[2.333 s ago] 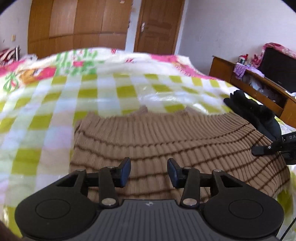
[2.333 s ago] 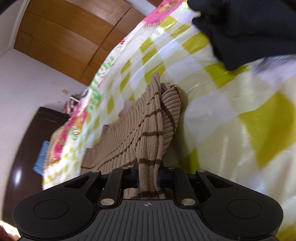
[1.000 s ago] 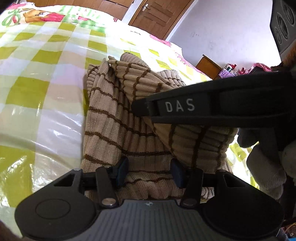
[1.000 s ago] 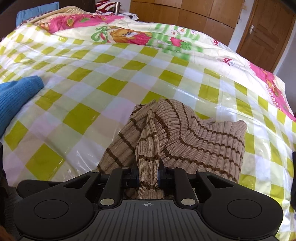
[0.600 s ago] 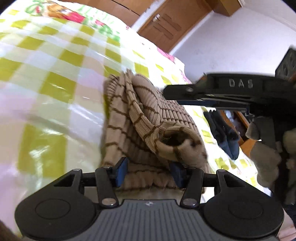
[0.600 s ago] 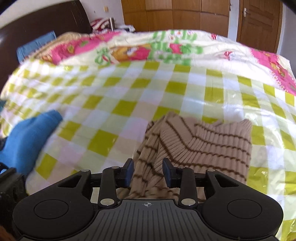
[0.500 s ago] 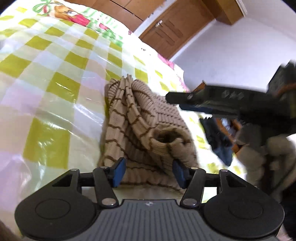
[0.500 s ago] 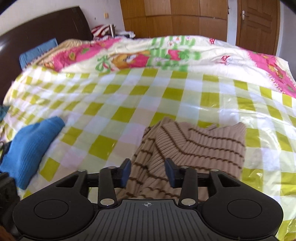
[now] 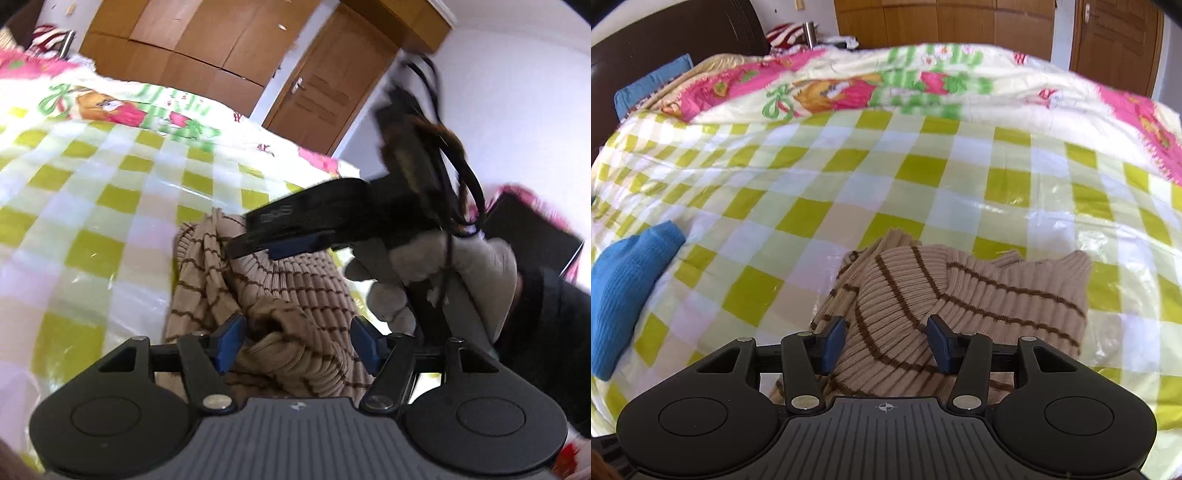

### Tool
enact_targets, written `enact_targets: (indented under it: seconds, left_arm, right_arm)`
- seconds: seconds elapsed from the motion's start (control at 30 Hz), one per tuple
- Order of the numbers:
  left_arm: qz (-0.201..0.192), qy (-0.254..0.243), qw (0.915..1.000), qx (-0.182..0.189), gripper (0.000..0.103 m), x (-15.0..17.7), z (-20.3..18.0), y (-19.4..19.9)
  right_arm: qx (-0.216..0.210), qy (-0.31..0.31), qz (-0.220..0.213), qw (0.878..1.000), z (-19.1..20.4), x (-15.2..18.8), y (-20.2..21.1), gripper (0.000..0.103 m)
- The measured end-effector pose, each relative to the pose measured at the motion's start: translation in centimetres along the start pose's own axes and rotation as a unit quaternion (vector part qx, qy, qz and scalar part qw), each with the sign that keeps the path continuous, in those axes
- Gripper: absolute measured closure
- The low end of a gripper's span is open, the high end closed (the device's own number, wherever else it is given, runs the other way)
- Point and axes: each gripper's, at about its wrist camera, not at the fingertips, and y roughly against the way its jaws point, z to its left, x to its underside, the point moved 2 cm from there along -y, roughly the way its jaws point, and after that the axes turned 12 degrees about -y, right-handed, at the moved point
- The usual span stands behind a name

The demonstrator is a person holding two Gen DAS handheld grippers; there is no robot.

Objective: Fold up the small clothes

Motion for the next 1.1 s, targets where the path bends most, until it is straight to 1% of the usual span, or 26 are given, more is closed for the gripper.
enact_targets:
  seconds: [0.03,0.07,0.1,0.13,0.17,0.23,0.33,0.37,0.43,0.47,0.5,0.53,0.57,0.6,0.63,0.7,0.73,0.8,0.83,0.9,0.93,0.97,1.0,1.07,1.1]
  left_arm:
    - [0.01,-0.007,0.9999,-0.01,0.029,0.1,-0.2,-0.5]
    - [0.021,-0.01,0.9995,-0.022,0.032,0.3,-0.2,-0.9]
    - [0.028,-0.01,0.9989,-0.035,0.038,0.4,-0.1,-0.8]
    - [0.025,-0.011,0.9988,-0.042,0.039,0.5,0.0,-0.4]
    - [0.016,-0.013,0.9988,-0.045,0.039,0.4,0.1,0.1]
    - [-0.001,-0.02,0.9988,-0.044,0.039,0.3,-0.1,1.2]
    - [0.004,-0.042,0.9985,-0.035,0.039,0.3,-0.8,0.3]
    - [0.01,-0.049,0.9983,-0.03,0.039,0.3,-1.1,-0.1]
    - [0.037,-0.055,0.9972,-0.034,0.039,0.6,-1.3,-1.0]
    - [0.052,-0.048,0.997,-0.034,0.048,1.0,-1.0,-1.5]
    - [0.066,-0.026,0.997,-0.032,0.066,1.4,-0.2,-1.8]
    - [0.079,0.006,0.9964,-0.028,0.074,1.7,0.8,-1.9]
    - [0.079,0.037,0.9959,-0.024,0.076,1.8,1.9,-1.6]
    - [0.066,0.06,0.9957,-0.024,0.076,1.6,2.9,-1.0]
    - [0.053,0.07,0.9958,-0.028,0.076,1.4,3.4,-0.3]
    - [0.03,0.064,0.9966,-0.043,0.076,0.8,4.0,0.9]
    - [0.027,0.061,0.9965,-0.051,0.077,0.7,4.2,1.2]
    - [0.04,0.067,0.9953,-0.058,0.077,1.3,4.9,0.8]
    - [0.055,0.082,0.9935,-0.057,0.077,1.9,5.5,0.3]
    - [0.079,0.107,0.9896,-0.054,0.076,3.2,6.2,-0.4]
    - [0.084,0.105,0.9891,-0.058,0.075,3.4,6.2,-0.4]
    - [0.083,0.101,0.9895,-0.061,0.075,3.3,6.2,-0.3]
    - [0.082,0.097,0.9899,-0.063,0.075,3.2,6.0,0.0]
    - [0.081,0.096,0.9898,-0.068,0.072,3.5,5.8,0.6]
    - [0.082,0.099,0.9893,-0.069,0.072,3.6,5.8,0.8]
  right_arm:
    - [0.003,0.006,0.007,1.0,0.2,0.0,-0.5,0.055]
    - [0.014,0.015,0.008,1.0,0.4,0.0,-1.1,0.055]
    - [0.024,0.026,0.007,0.999,0.5,0.1,-1.5,0.059]
    - [0.028,0.03,0.008,0.999,0.5,0.1,-1.9,0.067]
    - [0.026,0.021,0.012,0.999,0.1,0.0,-2.1,0.072]
    - [0.011,-0.001,0.015,1.0,-0.5,0.0,-1.8,0.083]
    - [0.0,-0.015,0.011,1.0,-0.9,0.1,-0.8,0.088]
    - [-0.003,-0.017,0.01,1.0,-0.9,0.1,-0.6,0.088]
    - [-0.005,-0.015,0.009,1.0,-0.7,0.0,-0.3,0.089]
    - [-0.007,-0.014,0.008,1.0,-0.5,0.0,-0.3,0.089]
    - [-0.008,-0.015,0.007,1.0,-0.4,-0.1,-0.2,0.089]
    - [-0.011,-0.017,0.006,1.0,-0.3,-0.2,-0.1,0.089]
    - [-0.015,-0.02,0.005,1.0,-0.3,-0.4,0.0,0.09]
    - [-0.019,-0.022,0.001,1.0,-0.2,-0.6,0.2,0.09]
    - [-0.022,-0.022,-0.005,0.999,-0.1,-0.7,0.6,0.09]
    - [-0.031,-0.025,-0.018,0.999,0.2,-1.0,1.2,0.09]
    - [-0.036,-0.029,-0.024,0.999,0.4,-1.1,1.4,0.09]
    - [-0.043,-0.037,-0.031,0.998,0.7,-1.2,1.1,0.09]
    - [-0.044,-0.04,-0.029,0.998,0.8,-1.1,0.6,0.09]
    - [-0.037,-0.044,-0.017,0.998,0.9,-0.6,-1.1,0.089]
    - [-0.031,-0.044,-0.009,0.999,0.9,-0.2,-2.3,0.089]
    - [-0.033,-0.044,-0.006,0.998,0.8,0.2,-3.1,0.089]
    - [-0.036,-0.037,-0.01,0.999,1.0,0.5,-3.5,0.085]
    - [-0.034,-0.026,-0.021,0.999,1.7,0.7,-3.2,0.082]
    - [-0.042,-0.028,-0.025,0.998,1.8,0.6,-2.6,0.08]
